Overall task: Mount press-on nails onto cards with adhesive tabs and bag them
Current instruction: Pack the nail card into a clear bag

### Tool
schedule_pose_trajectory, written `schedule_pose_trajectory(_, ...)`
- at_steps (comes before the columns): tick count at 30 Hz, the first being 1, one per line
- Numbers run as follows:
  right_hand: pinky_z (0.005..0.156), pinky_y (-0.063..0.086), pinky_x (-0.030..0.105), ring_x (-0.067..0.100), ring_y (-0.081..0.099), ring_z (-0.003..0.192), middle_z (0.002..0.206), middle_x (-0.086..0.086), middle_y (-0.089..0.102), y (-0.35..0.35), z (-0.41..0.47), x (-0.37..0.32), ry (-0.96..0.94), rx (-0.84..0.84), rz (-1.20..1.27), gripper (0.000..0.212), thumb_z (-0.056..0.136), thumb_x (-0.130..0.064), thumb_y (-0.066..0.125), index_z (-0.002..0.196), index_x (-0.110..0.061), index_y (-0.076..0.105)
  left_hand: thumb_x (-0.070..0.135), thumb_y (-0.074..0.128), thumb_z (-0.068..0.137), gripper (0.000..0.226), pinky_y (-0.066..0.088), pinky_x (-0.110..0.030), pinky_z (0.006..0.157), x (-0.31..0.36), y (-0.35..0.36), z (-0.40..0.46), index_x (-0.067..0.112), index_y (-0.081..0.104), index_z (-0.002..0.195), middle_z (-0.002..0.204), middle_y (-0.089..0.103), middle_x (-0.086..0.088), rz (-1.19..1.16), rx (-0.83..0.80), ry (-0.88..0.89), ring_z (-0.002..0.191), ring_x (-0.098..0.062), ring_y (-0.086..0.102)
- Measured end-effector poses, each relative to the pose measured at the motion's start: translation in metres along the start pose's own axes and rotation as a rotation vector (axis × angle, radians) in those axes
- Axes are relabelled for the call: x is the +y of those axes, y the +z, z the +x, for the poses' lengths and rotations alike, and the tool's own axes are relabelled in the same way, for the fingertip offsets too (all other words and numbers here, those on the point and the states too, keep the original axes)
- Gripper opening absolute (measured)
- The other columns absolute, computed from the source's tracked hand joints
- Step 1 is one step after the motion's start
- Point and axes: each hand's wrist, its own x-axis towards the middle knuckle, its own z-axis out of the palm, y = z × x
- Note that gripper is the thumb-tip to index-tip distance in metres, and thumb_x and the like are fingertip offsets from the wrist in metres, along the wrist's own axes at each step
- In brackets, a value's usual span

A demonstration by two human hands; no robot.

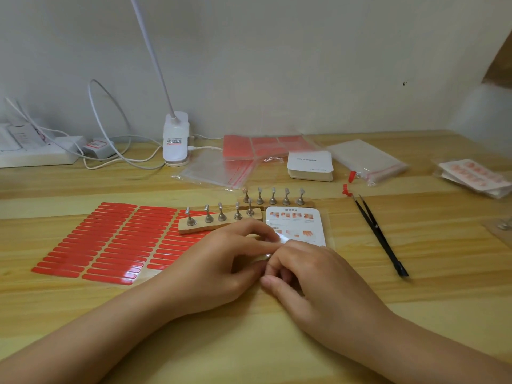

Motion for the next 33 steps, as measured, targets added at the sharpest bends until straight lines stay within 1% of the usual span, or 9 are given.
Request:
schedule_pose_trajectory(3, 0.065, 0.035, 0.012, -0.003, 0.044, 0.074, 0.069, -0.018, 0.043, 0.0, 0.0, 0.001, 0.037, 0.041, 0.06, 0.012, 0.083, -0.036, 0.062, 0.078, -0.035, 0.051, 0.018, 0.055, 0.086, 0.028, 0.041, -0.017, 0.091, 0.0, 0.0, 0.0, 0.026, 0.071, 0.107, 0.114, 0.056, 0.01, -0.004, -0.005, -0.003, 0.106, 0.003, 0.053)
schedule_pose_trajectory(8, 0.063, 0.035, 0.012, -0.002, 0.047, 0.074, 0.064, -0.015, 0.045, 0.0, 0.002, 0.001, 0.071, 0.064, 0.091, 0.011, 0.082, -0.03, 0.065, 0.072, -0.029, 0.06, 0.018, 0.054, 0.086, 0.03, 0.04, -0.014, 0.09, -0.001, 0.0, 0.0, 0.029, 0.068, 0.111, 0.114, 0.056, 0.012, -0.017, -0.002, -0.007, 0.107, 0.002, 0.053)
schedule_pose_trajectory(11, 0.066, 0.034, 0.011, -0.003, 0.044, 0.069, 0.066, -0.018, 0.043, 0.0, 0.002, -0.001, 0.054, 0.028, 0.039, 0.014, 0.086, -0.033, 0.059, 0.073, -0.031, 0.054, 0.018, 0.055, 0.086, 0.031, 0.04, -0.015, 0.09, -0.001, 0.0, 0.0, 0.029, 0.068, 0.111, 0.115, 0.056, 0.013, -0.012, 0.003, -0.002, 0.107, 0.002, 0.053)
schedule_pose_trajectory(14, 0.066, 0.031, 0.014, 0.003, 0.036, 0.07, 0.07, -0.018, 0.038, -0.001, 0.002, -0.004, 0.016, -0.01, -0.05, 0.016, 0.091, -0.036, 0.05, 0.076, -0.033, 0.045, 0.017, 0.054, 0.085, 0.032, 0.04, -0.016, 0.091, -0.001, 0.0, 0.001, 0.028, 0.068, 0.112, 0.115, 0.056, 0.013, -0.007, 0.006, -0.005, 0.108, 0.002, 0.053)
schedule_pose_trajectory(16, 0.066, 0.021, 0.022, 0.004, 0.034, 0.076, 0.078, -0.016, 0.038, -0.002, 0.003, -0.006, 0.001, -0.035, -0.097, 0.015, 0.093, -0.036, 0.045, 0.079, -0.031, 0.041, 0.017, 0.054, 0.085, 0.032, 0.039, -0.015, 0.092, -0.001, 0.0, 0.001, 0.027, 0.068, 0.112, 0.115, 0.056, 0.013, -0.008, 0.001, -0.007, 0.108, 0.003, 0.052)
schedule_pose_trajectory(18, 0.065, 0.016, 0.022, 0.006, 0.037, 0.079, 0.082, -0.015, 0.038, -0.002, 0.003, -0.006, -0.012, -0.046, -0.117, 0.016, 0.094, -0.035, 0.044, 0.08, -0.03, 0.04, 0.017, 0.053, 0.085, 0.033, 0.039, -0.014, 0.092, 0.0, 0.0, 0.001, 0.027, 0.067, 0.113, 0.116, 0.055, 0.012, -0.005, -0.008, -0.005, 0.108, 0.003, 0.051)
schedule_pose_trajectory(26, 0.073, 0.021, 0.021, 0.001, 0.031, 0.079, 0.083, -0.017, 0.041, -0.008, 0.002, -0.005, -0.076, -0.097, -0.111, 0.016, 0.095, -0.035, 0.041, 0.08, -0.03, 0.04, 0.021, 0.051, 0.086, 0.033, 0.038, -0.014, 0.094, 0.003, 0.0, 0.001, 0.024, 0.066, 0.116, 0.117, 0.055, 0.01, -0.006, -0.03, -0.025, 0.109, 0.004, 0.05)
schedule_pose_trajectory(30, 0.079, 0.031, 0.022, 0.004, 0.042, 0.083, 0.082, -0.017, 0.045, -0.029, -0.006, -0.003, -0.159, -0.274, -0.171, 0.016, 0.093, -0.044, 0.04, 0.081, -0.034, 0.043, 0.01, 0.057, 0.088, 0.033, 0.039, -0.019, 0.097, 0.001, 0.0, 0.001, 0.021, 0.065, 0.119, 0.118, 0.055, 0.01, 0.024, -0.014, -0.029, 0.111, 0.003, 0.05)
schedule_pose_trajectory(33, 0.072, 0.04, 0.02, 0.001, 0.049, 0.077, 0.076, -0.018, 0.051, -0.064, -0.004, 0.004, -0.115, -0.467, 0.013, 0.021, 0.091, -0.046, 0.044, 0.072, -0.036, 0.047, 0.01, 0.058, 0.089, 0.034, 0.037, -0.017, 0.098, 0.0, -0.001, 0.0, 0.024, 0.064, 0.119, 0.119, 0.054, 0.014, 0.037, -0.013, -0.034, 0.112, 0.004, 0.049)
